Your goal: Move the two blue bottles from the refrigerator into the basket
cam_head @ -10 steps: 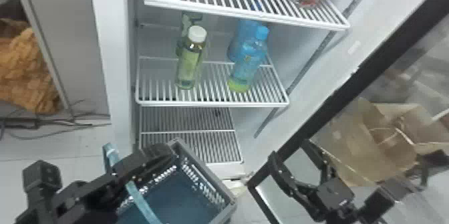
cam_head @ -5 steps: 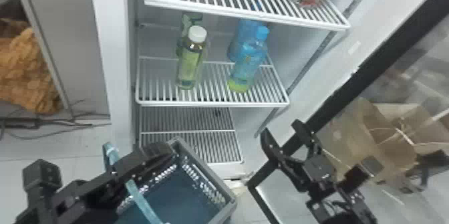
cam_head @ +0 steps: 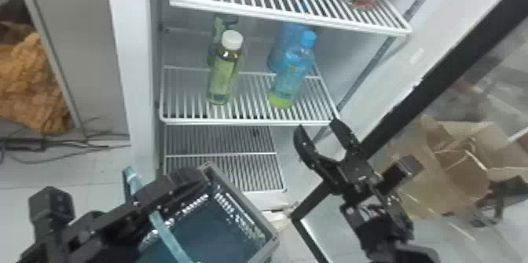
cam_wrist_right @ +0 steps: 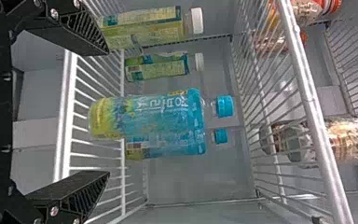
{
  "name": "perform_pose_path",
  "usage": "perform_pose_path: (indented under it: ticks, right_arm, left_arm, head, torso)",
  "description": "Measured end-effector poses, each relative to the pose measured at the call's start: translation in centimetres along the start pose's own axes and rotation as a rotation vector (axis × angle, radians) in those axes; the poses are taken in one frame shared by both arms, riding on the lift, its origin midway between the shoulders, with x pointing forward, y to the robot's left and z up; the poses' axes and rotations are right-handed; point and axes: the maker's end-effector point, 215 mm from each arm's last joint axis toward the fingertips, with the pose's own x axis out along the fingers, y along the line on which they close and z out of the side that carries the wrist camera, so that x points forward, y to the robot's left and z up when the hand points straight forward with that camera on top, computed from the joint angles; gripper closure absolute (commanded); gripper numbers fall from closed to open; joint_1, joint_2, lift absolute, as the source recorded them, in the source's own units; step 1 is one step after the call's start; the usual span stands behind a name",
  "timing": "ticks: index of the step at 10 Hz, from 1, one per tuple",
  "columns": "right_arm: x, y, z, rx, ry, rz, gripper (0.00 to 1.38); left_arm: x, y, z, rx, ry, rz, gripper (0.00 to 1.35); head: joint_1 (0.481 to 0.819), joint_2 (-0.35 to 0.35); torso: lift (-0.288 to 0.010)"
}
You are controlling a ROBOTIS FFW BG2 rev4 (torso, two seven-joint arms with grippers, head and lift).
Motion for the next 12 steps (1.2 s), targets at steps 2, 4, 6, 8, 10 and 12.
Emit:
perform_pose_path:
  ticks: [2, 4, 6, 8, 10, 12]
  right_arm:
    - [2.2, -0.3, 0.4, 0.011, -0.018, -0.005, 0.14]
    - [4.8, -0.2, 0.5, 0.025, -0.025, 0.002, 0.14]
    - [7.5, 0.2, 0.3, 0.044, -0.027, 0.01, 0.14]
    - [9.4, 0.2, 0.3, 0.054, -0.029, 0.004, 0.13]
    - [11.4, 0.3, 0.5, 0.063, -0.029, 0.007, 0.13]
    - [12.8, 0.5, 0.9, 0.058, -0.027, 0.012, 0.16]
  left_arm:
    - [0.1, 0.0, -0.1, 0.0, 0.004, 0.001, 1.16]
    - [0.0, 0.0, 0.0, 0.001, 0.003, 0.001, 1.16]
    - [0.1, 0.0, 0.0, 0.002, 0.005, 0.0, 1.16]
    - [0.1, 0.0, -0.1, 0.002, 0.006, 0.001, 1.16]
    - [0.1, 0.0, -0.1, 0.0, 0.009, 0.002, 1.16]
    - [0.0, 0.0, -0.2, -0.001, 0.011, 0.004, 1.16]
  head:
    - [0.695, -0.35]
    - [0.695, -0.35]
    - [0.695, -0.35]
    - [0.695, -0.35]
    - [0.695, -0.35]
    - [0.695, -0.338]
  torso:
    - [-0.216]
    - [-0.216]
    - [-0.216]
    - [-0.216]
    - [-0.216]
    - [-0.216]
